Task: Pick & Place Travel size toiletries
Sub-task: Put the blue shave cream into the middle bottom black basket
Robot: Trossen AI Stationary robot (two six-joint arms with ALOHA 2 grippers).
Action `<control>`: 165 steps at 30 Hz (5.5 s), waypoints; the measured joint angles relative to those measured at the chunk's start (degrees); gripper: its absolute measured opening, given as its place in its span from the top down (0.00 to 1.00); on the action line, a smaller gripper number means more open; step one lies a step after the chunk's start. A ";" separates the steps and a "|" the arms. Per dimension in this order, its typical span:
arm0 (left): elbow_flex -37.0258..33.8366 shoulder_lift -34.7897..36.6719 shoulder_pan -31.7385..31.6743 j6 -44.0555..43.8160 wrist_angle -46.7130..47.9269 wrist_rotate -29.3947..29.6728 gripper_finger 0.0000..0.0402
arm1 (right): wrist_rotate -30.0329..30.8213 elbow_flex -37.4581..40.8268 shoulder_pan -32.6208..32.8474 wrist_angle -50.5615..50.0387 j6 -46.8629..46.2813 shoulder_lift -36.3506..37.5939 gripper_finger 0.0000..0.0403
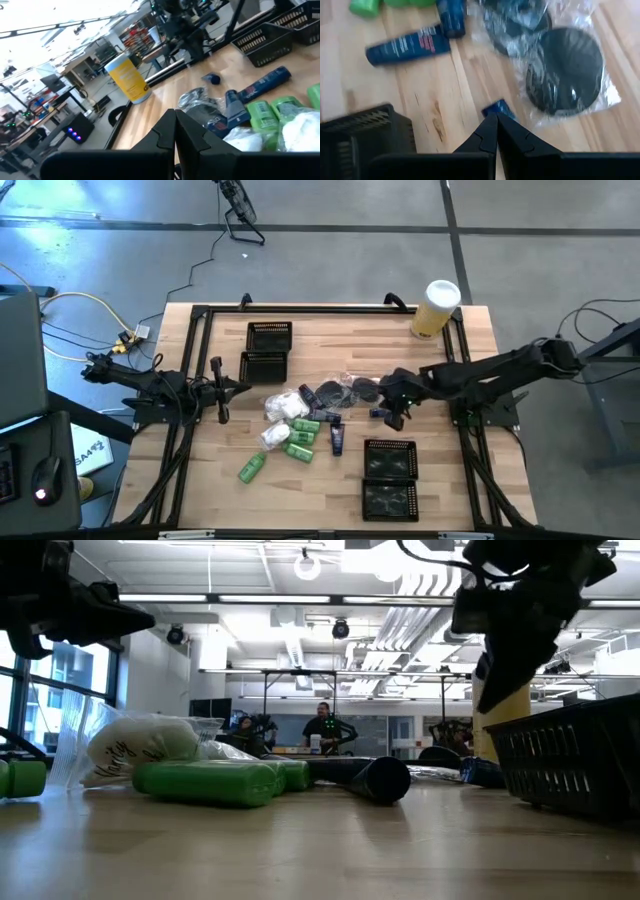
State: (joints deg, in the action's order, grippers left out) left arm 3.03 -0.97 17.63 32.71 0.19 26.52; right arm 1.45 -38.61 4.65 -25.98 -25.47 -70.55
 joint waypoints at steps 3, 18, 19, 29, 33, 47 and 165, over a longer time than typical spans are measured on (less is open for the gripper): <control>0.00 -0.02 0.00 0.00 0.08 0.02 1.00 | 1.35 -2.60 0.91 -4.73 -0.74 -2.08 0.99; 0.00 -0.01 0.00 0.00 0.35 0.05 1.00 | 2.71 -7.61 1.71 -7.21 0.35 -6.93 0.95; 0.00 -0.02 0.00 0.00 0.43 0.07 1.00 | 2.65 -7.61 1.72 -7.21 0.33 -6.93 0.92; 0.00 -0.02 0.00 0.00 0.96 0.11 1.00 | 1.54 -7.59 1.74 -7.02 4.00 -6.95 0.51; 0.00 -0.02 0.00 0.00 1.03 0.11 1.00 | 1.20 -7.57 1.75 -5.46 7.38 -6.97 0.44; -0.02 0.00 0.00 0.00 1.16 0.11 1.00 | 0.21 -2.04 1.75 2.12 7.69 -7.80 0.49; -0.13 -0.02 0.00 0.02 1.66 0.09 1.00 | 0.31 9.66 1.00 26.69 7.52 -13.02 0.49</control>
State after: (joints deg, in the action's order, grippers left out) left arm 2.90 -0.99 17.63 32.73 1.85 26.61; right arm 1.76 -28.95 5.65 0.71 -17.96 -83.57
